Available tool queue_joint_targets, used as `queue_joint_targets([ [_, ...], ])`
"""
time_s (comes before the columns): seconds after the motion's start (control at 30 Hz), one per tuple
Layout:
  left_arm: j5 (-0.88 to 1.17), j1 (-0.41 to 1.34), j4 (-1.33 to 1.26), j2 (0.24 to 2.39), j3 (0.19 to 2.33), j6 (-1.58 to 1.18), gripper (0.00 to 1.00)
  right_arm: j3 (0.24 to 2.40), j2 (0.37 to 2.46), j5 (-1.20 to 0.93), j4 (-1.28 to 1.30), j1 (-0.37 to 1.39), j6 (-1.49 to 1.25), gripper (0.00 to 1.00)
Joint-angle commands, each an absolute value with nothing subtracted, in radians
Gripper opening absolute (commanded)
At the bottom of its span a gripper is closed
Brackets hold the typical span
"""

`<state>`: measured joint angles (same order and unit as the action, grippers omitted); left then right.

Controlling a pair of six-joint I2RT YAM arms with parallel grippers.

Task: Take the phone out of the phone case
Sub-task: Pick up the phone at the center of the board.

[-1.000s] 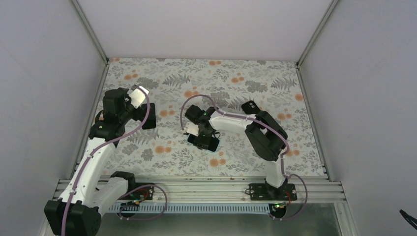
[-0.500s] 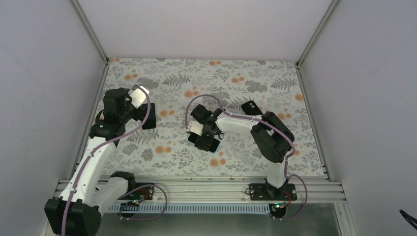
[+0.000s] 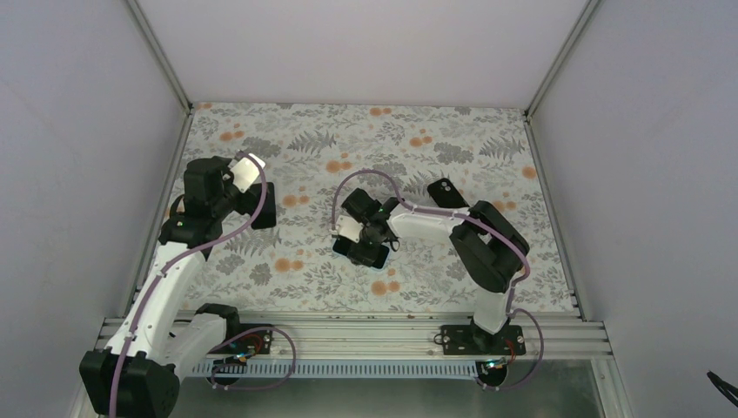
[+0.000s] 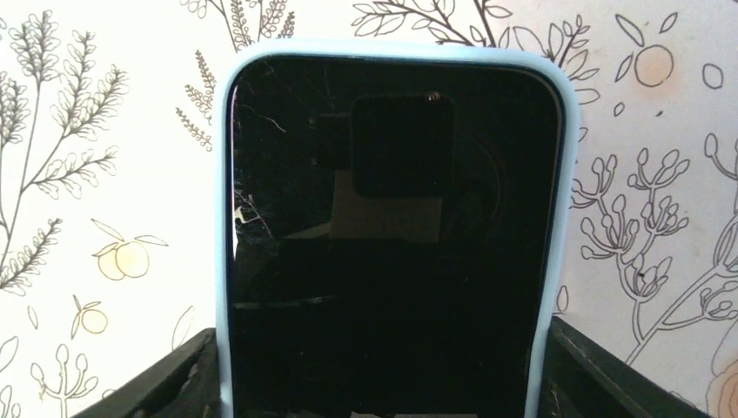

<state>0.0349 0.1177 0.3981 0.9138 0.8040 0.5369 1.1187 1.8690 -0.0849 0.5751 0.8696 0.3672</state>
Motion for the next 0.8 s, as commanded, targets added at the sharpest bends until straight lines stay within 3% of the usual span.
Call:
queue_joint_targets([
  [0.0, 0.055, 0.11, 0.39, 0.919, 0.809, 0.518, 1.0, 1.022, 1.986, 0.067, 0.711, 0.86, 0.401, 0.63],
  [0.07, 0.056, 0.109, 0.392, 0.92, 0.815, 0.518, 1.0, 1.027, 1.985, 0.072, 0.709, 0.86, 0.402, 0.6],
  [0.13, 0.059, 0.109, 0.394, 0.919, 0.816, 0.52, 1.0, 1.028, 1.982, 0.084, 0.703, 0.86, 0.401, 0.92],
  [0.17, 0.061, 0.109, 0.397, 0.919, 0.817, 0.521, 1.0, 1.027, 1.979, 0.096, 0.696, 0.86, 0.4, 0.99],
  [0.4, 0.069, 0.106, 0.396, 0.921, 0.812, 0.526, 1.0, 1.01, 1.982, 0.101, 0.701, 0.848, 0.415, 1.0],
  [0.6, 0.077, 0.104, 0.391, 0.924, 0.814, 0.525, 1.0, 1.015, 1.998, 0.082, 0.705, 0.848, 0.419, 0.61],
  [0.67, 0.082, 0.104, 0.389, 0.926, 0.814, 0.524, 1.0, 1.018, 1.999, 0.084, 0.699, 0.848, 0.42, 0.55],
  [0.77, 0.12, 0.104, 0.395, 0.941, 0.817, 0.523, 1.0, 1.028, 1.986, 0.085, 0.688, 0.848, 0.427, 0.53],
])
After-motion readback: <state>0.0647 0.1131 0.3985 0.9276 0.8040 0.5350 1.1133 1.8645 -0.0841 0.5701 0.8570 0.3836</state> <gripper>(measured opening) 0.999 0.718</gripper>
